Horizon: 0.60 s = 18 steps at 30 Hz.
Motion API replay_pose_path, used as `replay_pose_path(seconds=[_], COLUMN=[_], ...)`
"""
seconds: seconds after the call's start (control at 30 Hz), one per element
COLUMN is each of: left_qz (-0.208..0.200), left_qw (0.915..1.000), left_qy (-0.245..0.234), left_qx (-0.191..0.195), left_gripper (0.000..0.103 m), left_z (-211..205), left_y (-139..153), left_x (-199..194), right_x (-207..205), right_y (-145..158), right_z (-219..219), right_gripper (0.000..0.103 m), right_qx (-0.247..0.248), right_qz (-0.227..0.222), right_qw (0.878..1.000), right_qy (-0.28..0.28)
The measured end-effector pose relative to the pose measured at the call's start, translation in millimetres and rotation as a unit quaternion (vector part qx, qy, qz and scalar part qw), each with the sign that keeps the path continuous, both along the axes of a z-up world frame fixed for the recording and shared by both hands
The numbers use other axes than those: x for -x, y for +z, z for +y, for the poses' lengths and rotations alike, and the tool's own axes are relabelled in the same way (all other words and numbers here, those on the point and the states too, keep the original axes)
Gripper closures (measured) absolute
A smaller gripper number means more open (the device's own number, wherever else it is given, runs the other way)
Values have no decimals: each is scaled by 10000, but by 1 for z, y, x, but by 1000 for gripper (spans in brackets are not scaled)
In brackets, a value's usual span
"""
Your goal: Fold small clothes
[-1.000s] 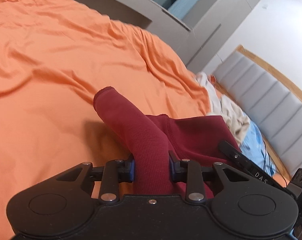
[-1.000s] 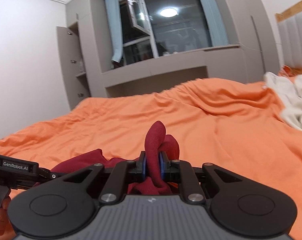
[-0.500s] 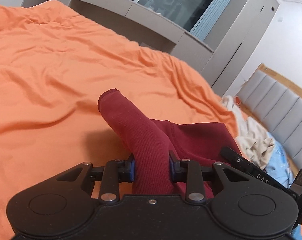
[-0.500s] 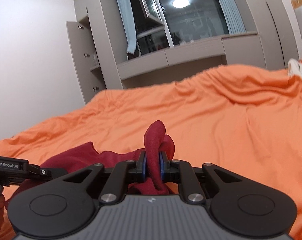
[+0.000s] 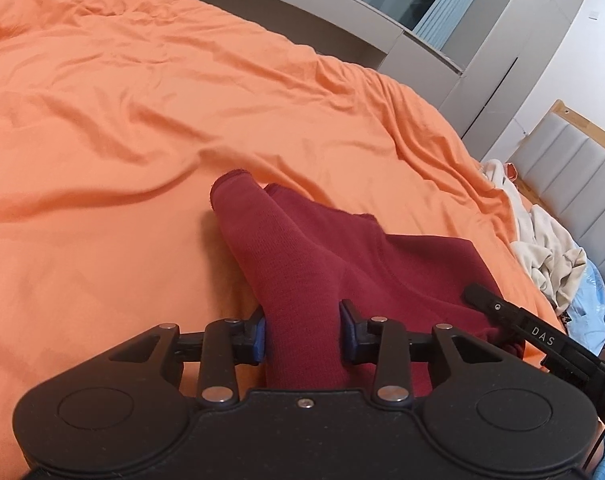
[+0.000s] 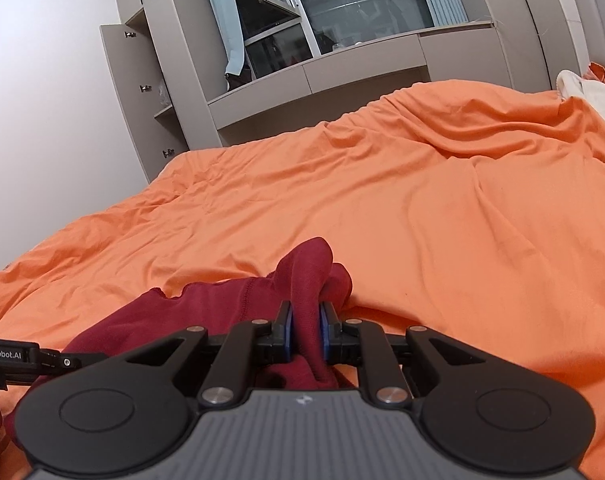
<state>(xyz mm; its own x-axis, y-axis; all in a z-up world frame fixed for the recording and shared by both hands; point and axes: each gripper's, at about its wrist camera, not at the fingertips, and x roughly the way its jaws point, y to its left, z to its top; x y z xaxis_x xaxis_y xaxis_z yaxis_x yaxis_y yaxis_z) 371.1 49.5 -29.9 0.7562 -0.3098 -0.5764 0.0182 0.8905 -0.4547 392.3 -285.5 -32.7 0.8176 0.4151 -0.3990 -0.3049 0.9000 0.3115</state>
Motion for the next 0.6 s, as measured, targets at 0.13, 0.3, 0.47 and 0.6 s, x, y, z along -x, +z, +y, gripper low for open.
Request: replay_pose_path(seconds=[0.13, 0.3, 0.47, 0.6], left_qz=[94, 134, 155, 182], left_qw=[9999, 9998, 9997, 9996], left_qy=[56, 113, 172, 220], left_qx=[110, 55, 16, 23], left_gripper=[62, 57, 50, 46], left_z=[3, 3, 2, 4], left_y=[-5, -8, -9, -10], left_x=[-1, -1, -1, -2], right_x=[-1, -4, -4, -2], right_y=[-4, -11, -13, -12], right_z=[0, 0, -2, -2], right_gripper=[81, 77, 74, 70], right_qx=[61, 92, 69, 58], right_qz=[140, 383, 431, 436], right_qw=[9999, 9991, 9989, 9988], right_qy=[-80, -159, -193, -221])
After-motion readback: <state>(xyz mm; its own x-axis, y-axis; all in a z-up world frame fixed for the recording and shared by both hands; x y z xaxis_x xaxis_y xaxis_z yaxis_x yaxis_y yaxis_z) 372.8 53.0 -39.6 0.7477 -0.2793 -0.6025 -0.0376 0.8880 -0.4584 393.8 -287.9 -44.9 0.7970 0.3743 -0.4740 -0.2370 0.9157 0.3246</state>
